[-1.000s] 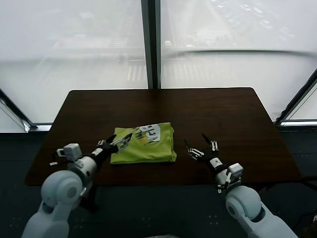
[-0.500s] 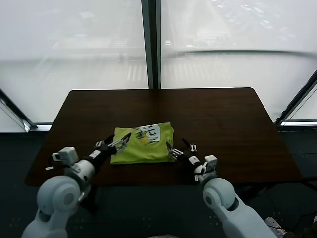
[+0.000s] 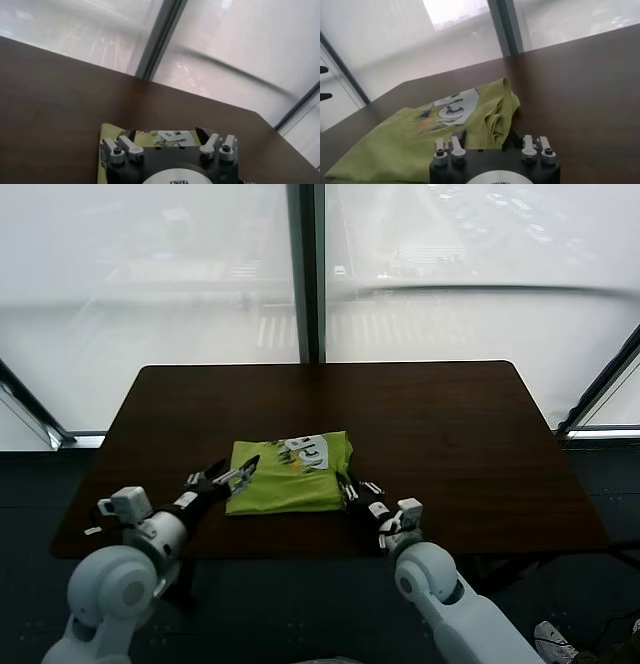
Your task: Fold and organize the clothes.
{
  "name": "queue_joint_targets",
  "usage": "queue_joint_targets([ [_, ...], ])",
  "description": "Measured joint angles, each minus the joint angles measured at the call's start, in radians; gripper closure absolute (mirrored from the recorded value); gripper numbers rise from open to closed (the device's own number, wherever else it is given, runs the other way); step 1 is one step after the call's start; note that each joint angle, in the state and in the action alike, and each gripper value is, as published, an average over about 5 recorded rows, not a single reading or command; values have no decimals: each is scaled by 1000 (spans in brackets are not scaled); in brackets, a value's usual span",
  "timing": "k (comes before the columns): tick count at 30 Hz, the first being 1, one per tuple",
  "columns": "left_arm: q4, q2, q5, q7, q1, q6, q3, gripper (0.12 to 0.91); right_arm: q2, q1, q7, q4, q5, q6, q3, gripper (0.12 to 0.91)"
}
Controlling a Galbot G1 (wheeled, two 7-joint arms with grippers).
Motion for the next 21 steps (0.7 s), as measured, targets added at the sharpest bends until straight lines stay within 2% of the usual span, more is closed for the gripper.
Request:
queue_joint_targets([
  [2,-1,-1,0,0,1,0,0,123,-14,-2,0,9,4,-1,12,706],
  [5,-1,-3,0,1,2,-1,0,123,-46,-4,-2,24,23,-2,35,844],
  [7,-1,-5,1,2,2,-1,1,123,-74,-4,-3,29,38,-3,54,865],
  [10,-1,-7,2,5,3,-2,0,123,-125,-8,2,31,49,-12,84,856],
  [16,-2,-9,7,12,10,-3,-2,123,-226,-32,38,24,47,-59,143,860],
  [21,-3,-18,15,15,13,-5,-2,123,-279,-46,37,15,50,-66,190,860],
])
